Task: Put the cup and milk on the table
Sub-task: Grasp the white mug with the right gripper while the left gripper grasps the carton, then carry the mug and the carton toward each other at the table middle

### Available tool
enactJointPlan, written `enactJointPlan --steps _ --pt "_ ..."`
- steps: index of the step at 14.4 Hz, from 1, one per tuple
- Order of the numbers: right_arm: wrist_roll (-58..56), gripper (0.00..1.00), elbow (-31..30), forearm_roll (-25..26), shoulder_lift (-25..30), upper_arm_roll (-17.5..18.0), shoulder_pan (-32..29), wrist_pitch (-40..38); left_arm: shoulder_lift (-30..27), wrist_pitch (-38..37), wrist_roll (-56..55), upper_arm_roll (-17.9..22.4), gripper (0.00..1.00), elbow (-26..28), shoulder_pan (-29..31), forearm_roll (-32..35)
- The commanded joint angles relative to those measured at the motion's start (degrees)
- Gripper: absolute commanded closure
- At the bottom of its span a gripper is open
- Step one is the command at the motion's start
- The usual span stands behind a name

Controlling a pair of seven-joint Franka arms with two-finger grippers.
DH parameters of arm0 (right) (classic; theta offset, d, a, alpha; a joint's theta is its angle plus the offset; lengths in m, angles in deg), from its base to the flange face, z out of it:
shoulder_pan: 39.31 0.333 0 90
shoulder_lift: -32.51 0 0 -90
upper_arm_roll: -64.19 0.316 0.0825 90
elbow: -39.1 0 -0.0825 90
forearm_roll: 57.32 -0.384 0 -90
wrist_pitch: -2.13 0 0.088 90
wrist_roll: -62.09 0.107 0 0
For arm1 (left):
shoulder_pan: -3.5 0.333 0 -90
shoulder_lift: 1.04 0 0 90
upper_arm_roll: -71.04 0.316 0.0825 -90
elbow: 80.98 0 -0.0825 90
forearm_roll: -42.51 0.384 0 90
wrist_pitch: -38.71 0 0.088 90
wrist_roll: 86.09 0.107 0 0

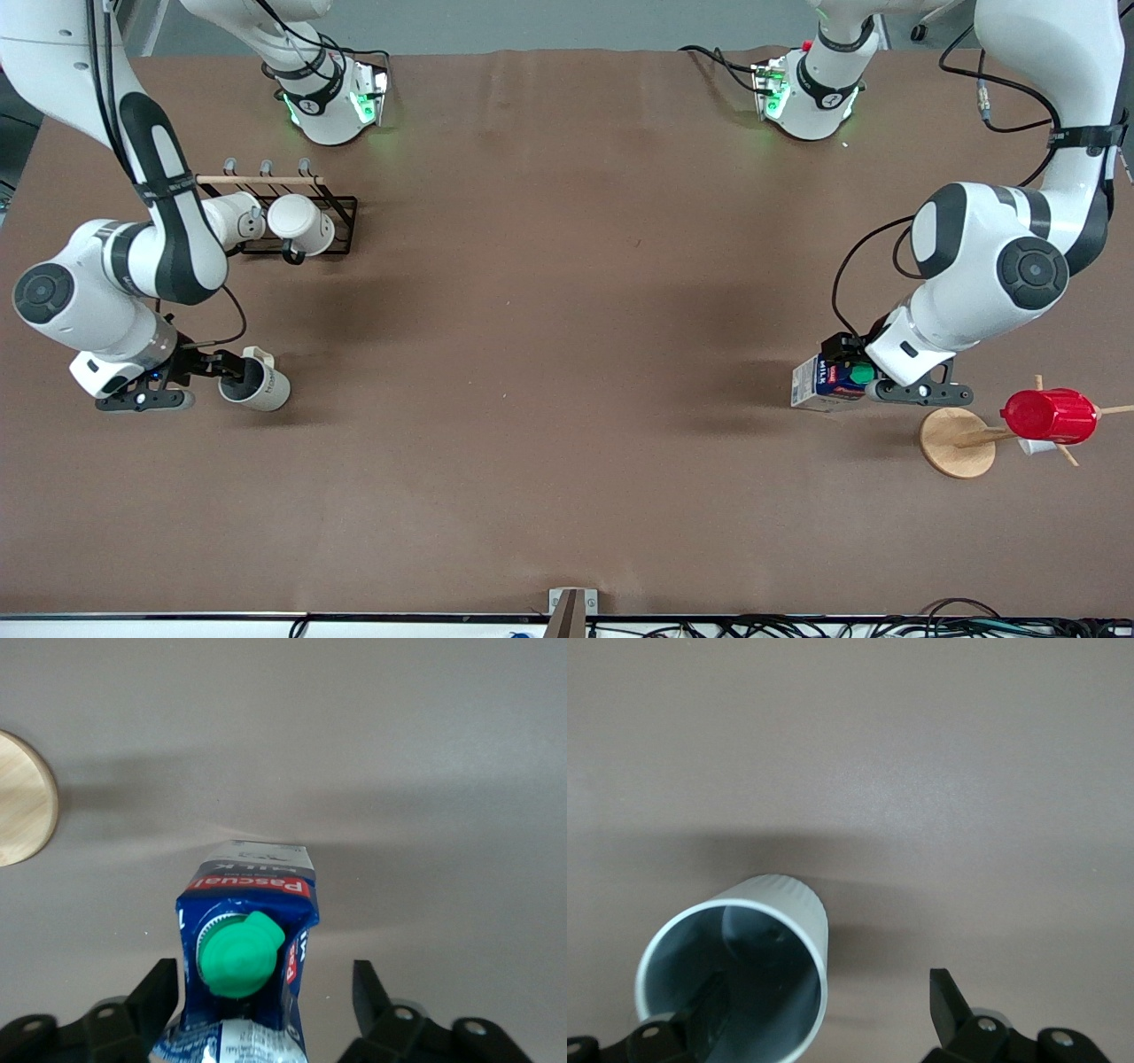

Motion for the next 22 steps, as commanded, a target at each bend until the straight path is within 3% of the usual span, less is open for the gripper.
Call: enactJointPlan --steps 1,6,11,14,17,18,22 --pt "-1.15 0.18 -1.06 -1.18 -0.61 0.29 -0.11 1.8 0.34 0.79 0.26 0.0 0.22 0.07 -0.45 2.69" --pt "-0.45 0.98 -0.97 -3.27 -1.84 0.29 -0.03 3.47 0.78 0.44 0.43 0.0 0.48 -0.02 -0.45 2.69" --pt "1.47 1.0 0.52 -5.75 -0.8 0.47 0.5 1.2 -0.27 -0.79 2.55 -0.17 0.57 -1.77 0.07 2.61" --pt "8.92 1.0 6.47 -5.75 2.28 2.21 2.08 -12.82 -0.27 -4.83 2.02 -0.17 0.65 -4.93 -0.01 2.61" --pt "19.2 1.0 13.77 -4.88 3.08 11.15 3.57 -23.66 -0.27 -8.87 1.67 -0.53 0.65 -8.7 0.07 2.0" --pt "22.54 1.0 14.66 -3.74 2.9 14.06 4.71 -23.78 -0.27 -10.71 1.58 -0.61 0.65 -10.28 -0.01 1.9" --pt "43.26 1.0 21.33 4.43 -1.82 19.36 13.39 -23.42 -0.19 -14.42 -1.05 -0.7 0.64 -14.34 -0.54 1.82"
